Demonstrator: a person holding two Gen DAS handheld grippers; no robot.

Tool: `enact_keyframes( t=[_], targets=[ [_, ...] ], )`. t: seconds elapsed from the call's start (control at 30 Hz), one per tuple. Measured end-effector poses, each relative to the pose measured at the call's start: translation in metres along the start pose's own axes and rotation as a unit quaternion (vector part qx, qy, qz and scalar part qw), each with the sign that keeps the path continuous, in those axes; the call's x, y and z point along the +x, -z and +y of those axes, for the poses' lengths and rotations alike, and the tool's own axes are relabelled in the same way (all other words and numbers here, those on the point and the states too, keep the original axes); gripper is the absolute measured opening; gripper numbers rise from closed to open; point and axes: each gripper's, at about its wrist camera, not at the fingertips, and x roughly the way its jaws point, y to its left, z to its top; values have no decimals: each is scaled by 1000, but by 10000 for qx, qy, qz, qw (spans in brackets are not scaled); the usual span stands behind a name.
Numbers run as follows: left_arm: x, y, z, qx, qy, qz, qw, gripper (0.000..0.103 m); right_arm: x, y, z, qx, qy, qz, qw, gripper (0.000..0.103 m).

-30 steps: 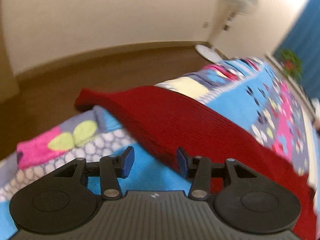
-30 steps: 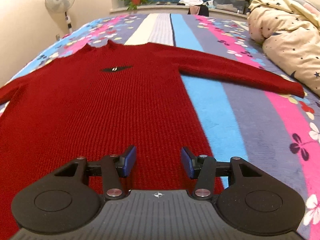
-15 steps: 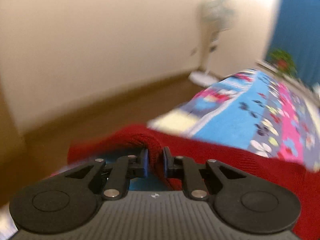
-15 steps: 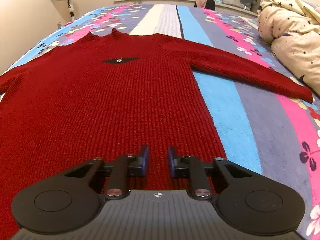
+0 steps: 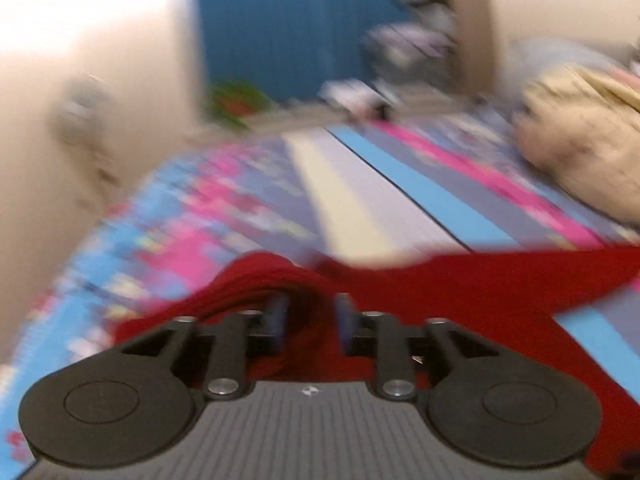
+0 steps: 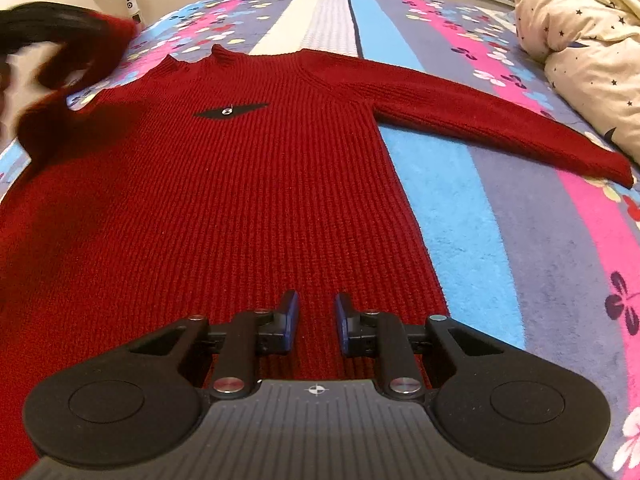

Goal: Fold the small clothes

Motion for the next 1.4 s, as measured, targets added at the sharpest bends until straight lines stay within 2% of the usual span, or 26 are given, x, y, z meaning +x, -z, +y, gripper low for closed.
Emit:
enact_keyframes(
  t=[0.07, 0.17, 0.27, 0.37, 0.5, 0.57, 0.6, 0.63, 0.67, 0.7, 0.73, 0.87, 0.93, 1.0, 1.03, 1.1, 1.2, 1.27, 1.4],
  targets=[
    [-7, 13, -19, 107, 190, 84, 9997, 38, 0, 0, -2, 31, -32, 13, 10000, 21],
    [-29, 34, -14, 274, 353, 254, 9987, 38, 1, -2, -5, 50, -58, 32, 10000, 21],
    [-56, 54, 24, 478, 190, 385, 9979, 38, 1, -2, -5, 28, -35, 43, 10000, 21],
    [-95, 74, 71, 436, -117, 466, 9979, 43, 2, -2, -3, -5, 0, 31, 10000, 22],
    [-128, 97, 131, 8, -601, 488, 9970, 47, 0, 0, -2, 84, -33, -101, 9999, 22],
    [-133, 115, 156, -491, -805, 472, 9944, 47, -4, 0, -4, 216, -105, -306, 9992, 21],
    [-133, 126, 168, -817, -830, 558, 9916, 47, -8, 0, -4, 292, -150, -444, 9985, 21],
    [-130, 133, 178, -1107, -870, 813, 9867, 47, -11, 0, -5, 342, -173, -587, 9975, 21],
    [-123, 134, 188, -1459, -987, 1175, 9773, 45, -14, 0, -6, 369, -162, -709, 9967, 21],
    [-122, 133, 196, -1801, -970, 1224, 9712, 45, -17, 1, -7, 400, -138, -833, 9956, 21],
    [-122, 131, 204, -2028, -793, 1067, 9702, 45, -18, 1, -8, 434, -135, -940, 9945, 21],
    [-115, 124, 208, -1571, -784, 953, 9798, 45, -12, 1, -13, 531, -230, -1016, 9931, 21],
    [-108, 123, 207, -1622, -718, 998, 9791, 45, -7, -3, -12, 576, -278, -1002, 9929, 23],
    [-106, 123, 208, -1674, -673, 1052, 9779, 45, -6, -18, -6, 561, -414, -1161, 9908, 27],
    [-106, 123, 207, -1691, -649, 1047, 9779, 45, -3, -29, -2, 656, -497, -1255, 9887, 34],
    [-96, 118, 200, -1721, -560, 996, 9784, 45, 10, -52, 0, 937, -711, -1380, 9834, 43],
    [-93, 112, 198, -1713, -484, 889, 9800, 45, 48, -93, 12, 1280, -832, -1289, 9798, 49],
    [-93, 109, 197, -1682, -537, 828, 9808, 45, 75, -113, 14, 1644, -806, -1149, 9764, 51],
    [-89, 107, 199, -1765, -491, 842, 9795, 45, 118, -138, 12, 2524, -583, -912, 9616, 51]
  ],
)
